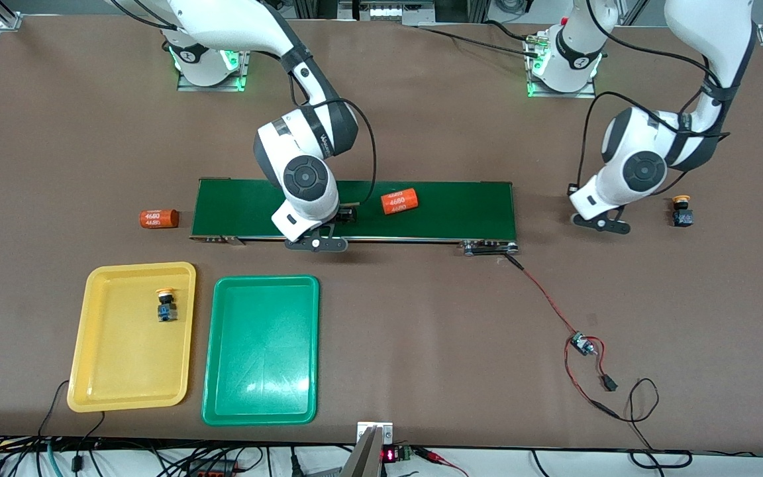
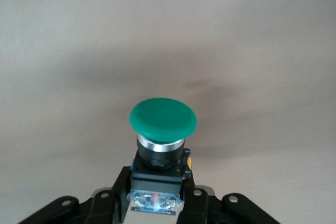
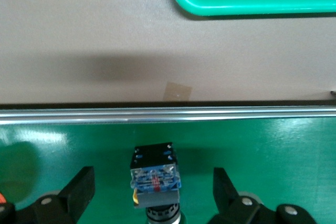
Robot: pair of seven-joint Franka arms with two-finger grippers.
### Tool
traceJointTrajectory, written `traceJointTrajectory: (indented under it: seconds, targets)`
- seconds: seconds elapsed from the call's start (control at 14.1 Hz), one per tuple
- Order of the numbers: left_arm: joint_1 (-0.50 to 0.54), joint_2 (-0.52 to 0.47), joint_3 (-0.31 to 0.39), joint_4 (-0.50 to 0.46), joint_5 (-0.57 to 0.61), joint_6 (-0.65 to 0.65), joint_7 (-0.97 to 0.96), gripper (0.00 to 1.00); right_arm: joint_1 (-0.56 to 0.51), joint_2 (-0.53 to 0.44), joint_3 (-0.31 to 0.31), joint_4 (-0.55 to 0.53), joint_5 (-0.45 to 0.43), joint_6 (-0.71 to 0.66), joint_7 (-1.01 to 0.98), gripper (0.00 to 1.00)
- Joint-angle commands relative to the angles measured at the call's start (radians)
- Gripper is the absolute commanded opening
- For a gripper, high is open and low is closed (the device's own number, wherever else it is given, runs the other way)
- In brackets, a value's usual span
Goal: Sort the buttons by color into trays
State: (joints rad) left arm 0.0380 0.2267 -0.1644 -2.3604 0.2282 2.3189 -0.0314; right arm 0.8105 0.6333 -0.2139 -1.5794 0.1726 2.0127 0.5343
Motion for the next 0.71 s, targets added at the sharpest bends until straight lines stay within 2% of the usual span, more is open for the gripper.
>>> traceJointTrajectory:
  seconds: [0.0,0.07,0.14,0.21,0.35,0.43,0.64]
  targets:
    - [-0.010,-0.040,-0.133,0.062,-0.056,-0.084,-0.059,0.11,0.018,-0.023,0.002,-0.050,-0.018,-0.003,-0.051,0.98]
    - [-0.012,-0.037,-0.170,0.078,-0.123,-0.090,-0.114,0.11,0.021,-0.026,0.001,-0.059,-0.019,-0.005,-0.080,0.82]
    - [-0.013,-0.033,-0.228,0.099,-0.166,-0.090,-0.157,0.11,0.018,-0.030,-0.001,-0.060,-0.019,-0.017,-0.088,0.53]
    - [-0.018,-0.027,-0.275,0.121,-0.176,-0.090,-0.200,0.11,0.009,-0.035,-0.001,-0.060,-0.019,-0.035,-0.092,0.33]
    - [-0.020,-0.017,-0.312,0.128,-0.185,-0.082,-0.286,0.11,0.007,-0.049,-0.013,-0.057,-0.016,-0.063,-0.091,0.06]
    - [-0.020,-0.001,-0.316,0.136,-0.222,-0.073,-0.289,0.11,0.004,-0.055,-0.019,-0.050,-0.012,-0.078,-0.080,0.00]
    - [-0.024,0.057,-0.317,0.141,-0.351,0.023,-0.292,0.11,-0.033,-0.107,-0.035,-0.030,-0.002,-0.107,-0.088,0.00]
